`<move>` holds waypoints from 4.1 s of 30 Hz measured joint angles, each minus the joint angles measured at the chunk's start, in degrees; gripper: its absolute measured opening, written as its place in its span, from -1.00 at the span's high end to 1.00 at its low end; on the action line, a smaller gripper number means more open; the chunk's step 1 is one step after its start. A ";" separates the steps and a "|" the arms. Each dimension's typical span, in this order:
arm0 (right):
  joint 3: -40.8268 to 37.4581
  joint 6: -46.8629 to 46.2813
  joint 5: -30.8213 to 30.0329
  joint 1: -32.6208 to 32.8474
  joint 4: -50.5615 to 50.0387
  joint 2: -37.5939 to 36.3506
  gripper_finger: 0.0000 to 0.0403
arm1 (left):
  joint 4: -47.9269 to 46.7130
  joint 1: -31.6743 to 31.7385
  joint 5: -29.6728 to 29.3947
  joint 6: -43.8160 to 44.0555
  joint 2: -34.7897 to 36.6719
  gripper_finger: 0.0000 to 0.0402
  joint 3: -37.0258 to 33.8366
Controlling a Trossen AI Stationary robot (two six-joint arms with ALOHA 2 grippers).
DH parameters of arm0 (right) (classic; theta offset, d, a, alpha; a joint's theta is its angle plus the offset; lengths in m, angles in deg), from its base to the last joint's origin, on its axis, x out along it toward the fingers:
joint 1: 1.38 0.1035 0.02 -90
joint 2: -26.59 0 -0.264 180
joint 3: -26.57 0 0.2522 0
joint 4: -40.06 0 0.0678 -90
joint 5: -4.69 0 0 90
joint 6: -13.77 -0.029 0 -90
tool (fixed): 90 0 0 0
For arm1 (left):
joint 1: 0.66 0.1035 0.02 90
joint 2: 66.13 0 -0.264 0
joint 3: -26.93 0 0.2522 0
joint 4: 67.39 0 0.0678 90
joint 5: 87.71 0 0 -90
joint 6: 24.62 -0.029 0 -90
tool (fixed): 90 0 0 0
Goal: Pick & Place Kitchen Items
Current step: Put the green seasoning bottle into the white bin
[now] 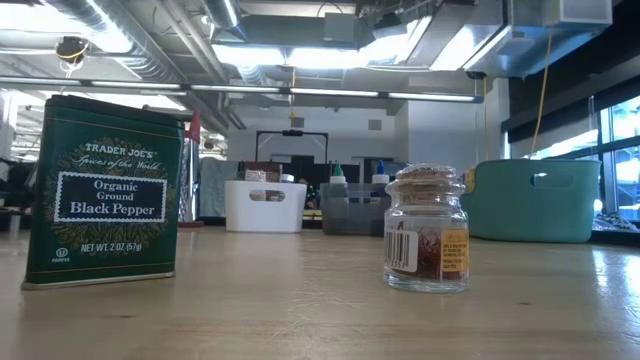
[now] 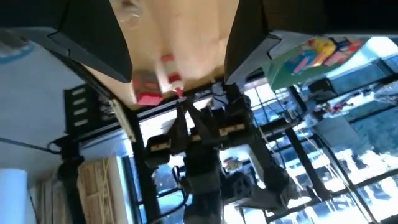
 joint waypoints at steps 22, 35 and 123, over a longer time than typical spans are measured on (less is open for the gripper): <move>0.00 4.32 -0.05 6.04 8.78 0.00 0.71 | -29.63 -5.35 -2.35 32.67 -12.21 -0.31 13.23; 0.00 3.63 0.36 6.04 8.48 0.00 0.71 | -32.14 1.19 7.53 43.01 -14.92 -0.50 13.23; 0.04 0.65 1.02 5.94 8.56 -0.02 0.71 | -79.44 5.53 25.04 76.60 -45.68 -0.50 51.67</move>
